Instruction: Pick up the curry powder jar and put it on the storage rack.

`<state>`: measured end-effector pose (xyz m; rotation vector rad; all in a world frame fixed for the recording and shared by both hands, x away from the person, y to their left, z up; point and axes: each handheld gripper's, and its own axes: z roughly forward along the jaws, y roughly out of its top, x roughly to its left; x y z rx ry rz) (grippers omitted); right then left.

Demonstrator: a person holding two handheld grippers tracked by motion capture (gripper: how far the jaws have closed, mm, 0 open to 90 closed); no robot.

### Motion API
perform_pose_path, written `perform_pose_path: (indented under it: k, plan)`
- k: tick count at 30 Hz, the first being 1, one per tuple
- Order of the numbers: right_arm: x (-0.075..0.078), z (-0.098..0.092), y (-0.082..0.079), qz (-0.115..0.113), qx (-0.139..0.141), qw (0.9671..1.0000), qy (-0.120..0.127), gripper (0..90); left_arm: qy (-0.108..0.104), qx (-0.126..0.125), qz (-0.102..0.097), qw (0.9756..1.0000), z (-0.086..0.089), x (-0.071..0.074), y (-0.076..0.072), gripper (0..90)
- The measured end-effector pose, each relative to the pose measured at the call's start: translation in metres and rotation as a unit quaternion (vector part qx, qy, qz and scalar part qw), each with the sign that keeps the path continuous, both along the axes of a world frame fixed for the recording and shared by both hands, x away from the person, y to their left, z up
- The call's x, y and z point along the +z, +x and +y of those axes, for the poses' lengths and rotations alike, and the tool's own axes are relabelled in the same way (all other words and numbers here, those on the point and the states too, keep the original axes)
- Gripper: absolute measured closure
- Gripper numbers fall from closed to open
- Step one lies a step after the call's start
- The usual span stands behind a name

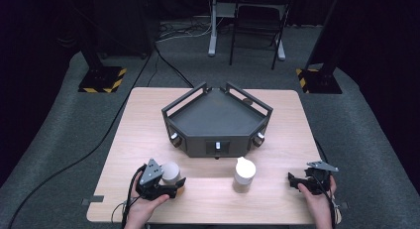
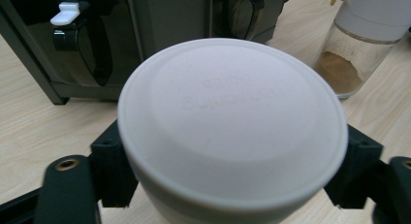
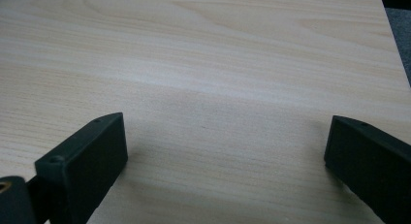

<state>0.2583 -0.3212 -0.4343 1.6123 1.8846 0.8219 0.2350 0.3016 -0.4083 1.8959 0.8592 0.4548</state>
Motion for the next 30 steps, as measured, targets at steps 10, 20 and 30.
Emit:
perform_pose_path:
  k: [10,20,30]
  plan:
    - [0.0,0.0,0.0,0.001,0.0,1.0,0.0,0.5,-0.017,0.014,-0.006,0.9997,0.001,-0.005,-0.003,33.4]
    - [0.0,0.0,0.0,0.0,0.0,1.0,0.0,0.5,-0.017,0.025,-0.004,0.9996,0.0,-0.004,-0.001,33.5]
    - [0.0,0.0,0.0,0.0,0.0,1.0,0.0,0.5,-0.021,0.033,-0.014,0.9991,0.001,0.004,-0.002,33.5]
